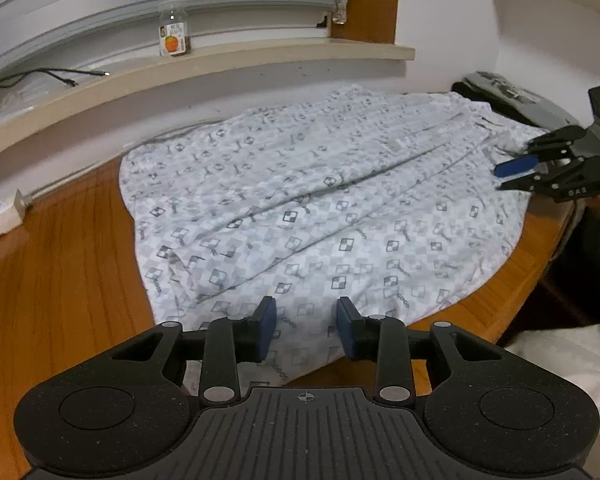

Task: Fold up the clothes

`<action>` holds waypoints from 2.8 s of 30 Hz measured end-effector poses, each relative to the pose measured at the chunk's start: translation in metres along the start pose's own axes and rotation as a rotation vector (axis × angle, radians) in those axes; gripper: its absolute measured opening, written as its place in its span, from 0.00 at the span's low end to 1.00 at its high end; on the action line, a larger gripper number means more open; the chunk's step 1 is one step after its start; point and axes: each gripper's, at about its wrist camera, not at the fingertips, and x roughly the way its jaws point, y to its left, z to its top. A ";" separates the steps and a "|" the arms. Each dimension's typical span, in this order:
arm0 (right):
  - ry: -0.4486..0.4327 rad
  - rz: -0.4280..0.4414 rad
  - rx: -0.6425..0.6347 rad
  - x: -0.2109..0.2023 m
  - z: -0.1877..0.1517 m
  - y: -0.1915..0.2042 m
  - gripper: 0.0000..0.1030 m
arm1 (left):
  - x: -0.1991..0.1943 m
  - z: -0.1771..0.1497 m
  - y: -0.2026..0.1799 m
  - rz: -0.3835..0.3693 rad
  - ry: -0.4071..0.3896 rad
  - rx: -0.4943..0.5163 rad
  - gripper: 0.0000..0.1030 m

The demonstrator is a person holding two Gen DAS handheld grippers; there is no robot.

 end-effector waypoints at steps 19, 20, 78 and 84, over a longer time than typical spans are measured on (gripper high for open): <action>0.127 -0.126 -0.025 0.008 0.010 -0.072 0.08 | 0.030 0.032 0.031 0.077 -0.024 0.106 0.03; 0.111 -0.145 -0.028 0.007 0.012 -0.073 0.07 | 0.028 0.035 0.035 0.065 -0.039 0.082 0.02; -0.004 -0.115 -0.029 -0.034 -0.013 -0.040 0.63 | -0.020 -0.010 -0.012 0.043 -0.100 -0.004 0.53; -0.034 -0.144 -0.087 -0.048 -0.012 -0.027 0.62 | -0.003 0.006 -0.010 0.065 -0.096 0.036 0.55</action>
